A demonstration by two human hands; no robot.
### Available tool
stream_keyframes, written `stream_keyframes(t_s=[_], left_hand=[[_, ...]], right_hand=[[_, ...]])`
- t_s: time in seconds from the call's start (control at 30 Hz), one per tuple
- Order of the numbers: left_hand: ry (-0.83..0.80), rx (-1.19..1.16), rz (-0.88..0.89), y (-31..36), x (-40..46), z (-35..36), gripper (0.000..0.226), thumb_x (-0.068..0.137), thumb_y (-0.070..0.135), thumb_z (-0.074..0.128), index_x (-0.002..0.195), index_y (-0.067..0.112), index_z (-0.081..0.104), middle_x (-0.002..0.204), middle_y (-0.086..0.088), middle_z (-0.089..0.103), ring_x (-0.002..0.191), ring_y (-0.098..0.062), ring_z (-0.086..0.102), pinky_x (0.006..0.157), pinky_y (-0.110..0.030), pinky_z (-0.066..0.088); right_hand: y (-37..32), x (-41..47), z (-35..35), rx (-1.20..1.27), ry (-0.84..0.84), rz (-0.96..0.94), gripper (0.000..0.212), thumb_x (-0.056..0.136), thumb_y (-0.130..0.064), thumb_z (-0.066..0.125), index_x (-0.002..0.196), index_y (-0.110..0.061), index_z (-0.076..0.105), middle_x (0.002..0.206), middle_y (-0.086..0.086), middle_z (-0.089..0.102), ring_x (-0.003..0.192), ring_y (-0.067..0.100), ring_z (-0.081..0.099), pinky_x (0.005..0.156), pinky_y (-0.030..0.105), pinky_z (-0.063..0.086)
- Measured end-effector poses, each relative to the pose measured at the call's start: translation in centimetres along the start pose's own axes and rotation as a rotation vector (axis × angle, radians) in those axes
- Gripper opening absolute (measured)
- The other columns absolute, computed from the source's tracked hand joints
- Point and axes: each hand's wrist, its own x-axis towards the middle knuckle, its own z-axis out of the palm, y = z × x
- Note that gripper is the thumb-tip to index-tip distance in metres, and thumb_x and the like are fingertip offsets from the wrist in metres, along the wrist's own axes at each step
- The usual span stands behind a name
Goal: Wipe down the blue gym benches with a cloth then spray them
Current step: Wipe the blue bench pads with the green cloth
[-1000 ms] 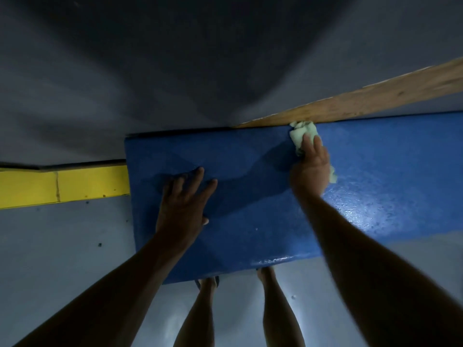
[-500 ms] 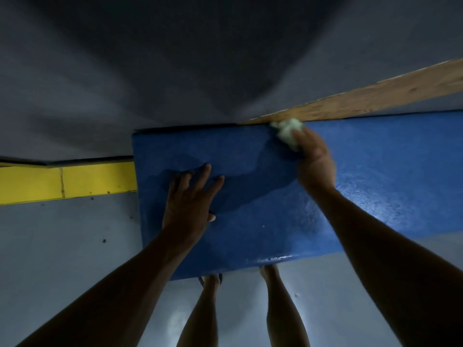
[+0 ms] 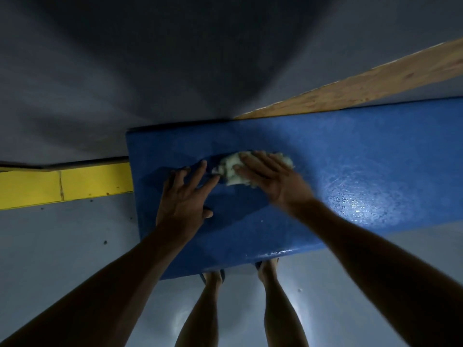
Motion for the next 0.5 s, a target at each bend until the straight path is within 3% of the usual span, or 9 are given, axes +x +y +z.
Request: stream_keyframes(t_s=[0.07, 0.13, 0.23, 0.3, 0.37, 0.43, 0.5], left_hand=[[0.004, 0.012, -0.001, 0.0, -0.1, 0.0, 0.096, 0.065, 0.048, 0.083, 0.147, 0.035, 0.035, 0.161, 0.0, 0.024, 0.131, -0.036, 0.036, 0.105, -0.054, 0.033], [0.002, 0.007, -0.004, 0.1, -0.1, 0.0, 0.096, 0.067, 0.048, 0.082, 0.149, 0.035, 0.032, 0.161, 0.0, 0.022, 0.132, -0.035, 0.034, 0.107, -0.054, 0.031], [-0.004, 0.007, -0.002, 0.3, -0.2, 0.0, 0.095, 0.071, 0.047, 0.08, 0.15, 0.036, 0.029, 0.163, 0.0, 0.016, 0.134, -0.034, 0.031, 0.109, -0.053, 0.028], [-0.007, 0.011, 0.0, 0.3, -0.1, 0.0, 0.095, 0.072, 0.047, 0.079, 0.151, 0.037, 0.026, 0.164, 0.001, 0.013, 0.135, -0.033, 0.029, 0.11, -0.052, 0.027], [-0.032, 0.019, 0.001, 0.2, -0.2, 0.0, 0.095, 0.075, 0.05, 0.076, 0.152, 0.037, 0.024, 0.164, 0.003, 0.008, 0.138, -0.033, 0.026, 0.113, -0.052, 0.027], [-0.033, 0.022, 0.008, 0.1, -0.2, 0.0, 0.089, 0.074, 0.051, 0.076, 0.15, 0.036, 0.031, 0.164, 0.002, 0.008, 0.139, -0.034, 0.025, 0.113, -0.053, 0.027], [-0.019, 0.014, 0.011, 0.1, -0.3, 0.0, 0.082, 0.073, 0.051, 0.078, 0.144, 0.032, 0.042, 0.164, 0.001, 0.011, 0.138, -0.035, 0.026, 0.111, -0.054, 0.028]], right_hand=[[3.5, -2.3, -0.9, 0.061, 0.056, 0.167, 0.066, 0.086, -0.006, 0.036, 0.149, -0.024, 0.042, 0.158, 0.003, 0.035, 0.143, 0.031, 0.036, 0.113, 0.048, 0.035], [4.9, -4.4, -1.1, 0.208, 0.164, 0.525, 0.071, 0.08, -0.005, 0.037, 0.148, -0.026, 0.044, 0.158, 0.002, 0.035, 0.143, 0.031, 0.035, 0.113, 0.05, 0.034], [1.2, -3.0, 0.3, 0.293, 0.323, 0.997, 0.082, 0.069, -0.004, 0.036, 0.148, -0.021, 0.043, 0.158, 0.007, 0.034, 0.142, 0.039, 0.033, 0.115, 0.053, 0.028], [-3.5, -0.3, 1.1, 0.343, 0.393, 1.117, 0.078, 0.071, -0.006, 0.041, 0.148, -0.016, 0.043, 0.157, 0.01, 0.035, 0.141, 0.041, 0.034, 0.115, 0.054, 0.026], [-8.9, 0.9, 1.6, 0.383, 0.387, 1.007, 0.075, 0.077, -0.006, 0.039, 0.15, -0.018, 0.039, 0.159, 0.009, 0.03, 0.147, 0.036, 0.024, 0.12, 0.053, 0.018], [-12.5, 0.0, 1.7, 0.378, 0.243, 0.733, 0.068, 0.085, -0.014, 0.033, 0.153, -0.024, 0.033, 0.162, 0.004, 0.023, 0.152, 0.029, 0.012, 0.123, 0.048, 0.009], [-10.8, -1.9, 1.6, 0.301, 0.128, 0.432, 0.06, 0.093, -0.023, 0.034, 0.153, -0.025, 0.033, 0.162, -0.001, 0.023, 0.151, 0.025, 0.016, 0.123, 0.046, 0.015]])
